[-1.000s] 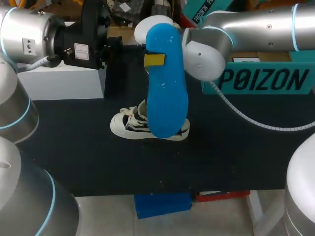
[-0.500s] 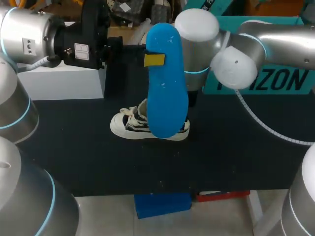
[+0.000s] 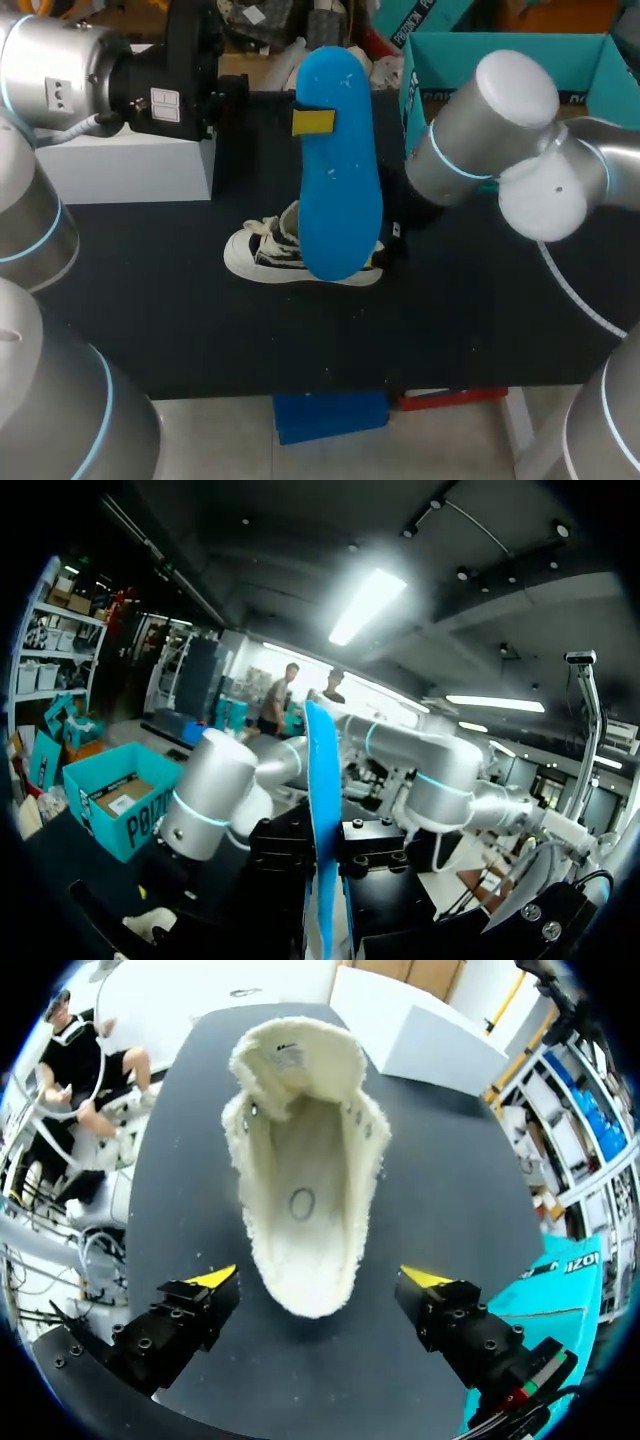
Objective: Take the shoe out of the shoebox, open the shoe tongue, remove and reinsert the insole, then place the shoe into the shoebox
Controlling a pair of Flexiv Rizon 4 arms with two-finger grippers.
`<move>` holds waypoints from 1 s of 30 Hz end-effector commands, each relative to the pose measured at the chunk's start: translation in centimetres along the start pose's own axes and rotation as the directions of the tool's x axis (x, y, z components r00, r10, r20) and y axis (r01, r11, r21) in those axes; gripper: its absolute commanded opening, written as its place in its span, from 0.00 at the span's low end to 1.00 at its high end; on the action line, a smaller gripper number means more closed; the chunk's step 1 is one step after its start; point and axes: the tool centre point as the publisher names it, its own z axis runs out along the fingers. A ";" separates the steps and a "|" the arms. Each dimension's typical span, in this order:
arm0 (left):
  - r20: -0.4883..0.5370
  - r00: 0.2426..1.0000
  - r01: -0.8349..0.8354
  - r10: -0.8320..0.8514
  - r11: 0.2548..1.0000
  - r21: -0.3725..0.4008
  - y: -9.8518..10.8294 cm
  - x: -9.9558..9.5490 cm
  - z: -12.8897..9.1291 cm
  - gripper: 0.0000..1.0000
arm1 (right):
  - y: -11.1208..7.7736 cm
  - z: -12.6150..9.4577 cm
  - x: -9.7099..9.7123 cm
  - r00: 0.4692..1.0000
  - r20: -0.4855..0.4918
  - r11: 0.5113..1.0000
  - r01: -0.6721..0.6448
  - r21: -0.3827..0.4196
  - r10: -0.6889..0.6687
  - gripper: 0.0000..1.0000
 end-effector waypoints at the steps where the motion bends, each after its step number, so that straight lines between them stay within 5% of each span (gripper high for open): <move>1: 0.001 1.000 0.000 0.000 1.000 -0.001 0.1 0.0 0.0 0.00 | -1.0 0.4 0.4 1.000 -0.001 0.916 -0.002 -0.401 0.002 1.00; 21: 0.001 1.000 0.000 0.000 1.000 -0.001 0.1 0.0 0.0 0.00 | -2.3 1.9 0.8 0.999 -0.043 0.854 -0.028 -0.520 0.007 1.00; 30: 0.001 1.000 0.000 0.000 1.000 -0.001 0.1 0.0 0.0 0.00 | -2.9 1.9 1.0 0.998 -0.060 0.875 -0.050 -0.482 0.025 1.00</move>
